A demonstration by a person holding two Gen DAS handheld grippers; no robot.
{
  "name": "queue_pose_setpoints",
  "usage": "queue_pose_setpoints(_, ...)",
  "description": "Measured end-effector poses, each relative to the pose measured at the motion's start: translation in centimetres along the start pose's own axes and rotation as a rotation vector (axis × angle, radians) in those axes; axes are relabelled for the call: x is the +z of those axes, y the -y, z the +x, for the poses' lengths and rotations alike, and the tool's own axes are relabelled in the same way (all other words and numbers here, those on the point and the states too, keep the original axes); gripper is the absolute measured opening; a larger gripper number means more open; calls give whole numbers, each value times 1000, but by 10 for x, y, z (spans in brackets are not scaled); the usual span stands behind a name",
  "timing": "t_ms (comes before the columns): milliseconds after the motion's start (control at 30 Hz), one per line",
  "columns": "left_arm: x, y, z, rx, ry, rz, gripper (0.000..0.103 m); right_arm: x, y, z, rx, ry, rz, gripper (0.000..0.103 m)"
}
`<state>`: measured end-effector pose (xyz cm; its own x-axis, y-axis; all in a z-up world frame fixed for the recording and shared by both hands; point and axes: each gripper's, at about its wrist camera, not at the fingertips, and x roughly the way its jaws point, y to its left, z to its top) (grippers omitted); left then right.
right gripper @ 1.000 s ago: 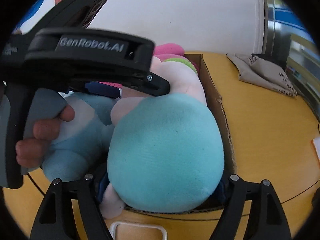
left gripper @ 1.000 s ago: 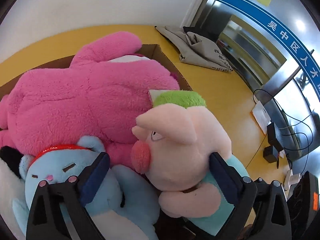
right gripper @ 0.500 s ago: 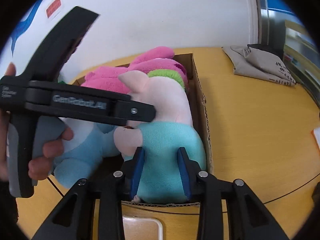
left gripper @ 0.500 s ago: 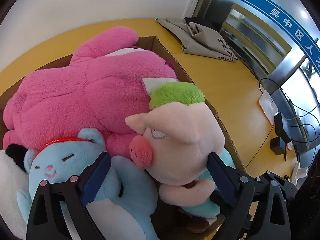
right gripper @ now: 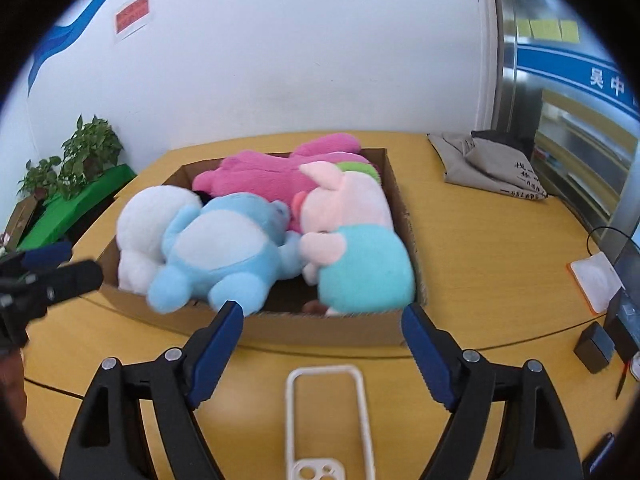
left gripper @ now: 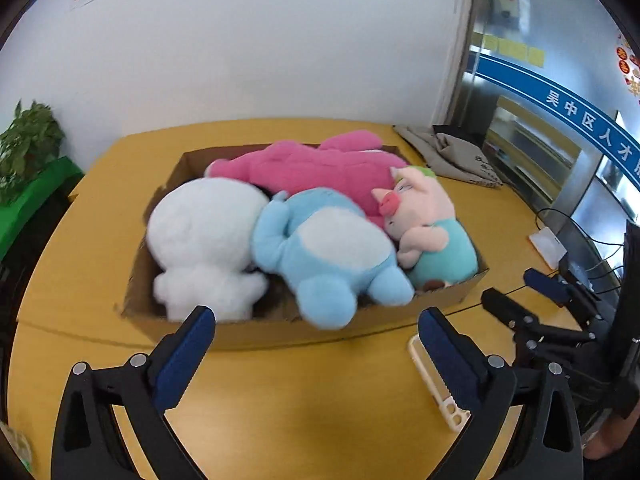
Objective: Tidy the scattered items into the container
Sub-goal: 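Withdraw both grippers and move them over the white phone case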
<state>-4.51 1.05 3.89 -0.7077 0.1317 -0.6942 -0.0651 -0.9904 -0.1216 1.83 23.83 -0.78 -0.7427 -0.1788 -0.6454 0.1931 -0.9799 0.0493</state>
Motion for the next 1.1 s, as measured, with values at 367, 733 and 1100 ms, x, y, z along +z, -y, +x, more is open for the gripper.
queue_pose_setpoints(367,-50,-18,-44,3,28,-53,103,-1,-22,-31,-35,50,-41,82)
queue_pose_setpoints(733,-51,-5,-32,-41,-6,-56,103,-14,-15,-27,-55,16,-49,82)
queue_pose_setpoints(1100,-50,6,-23,-66,-31,-38,103,-17,5,-27,-59,16,-19,82)
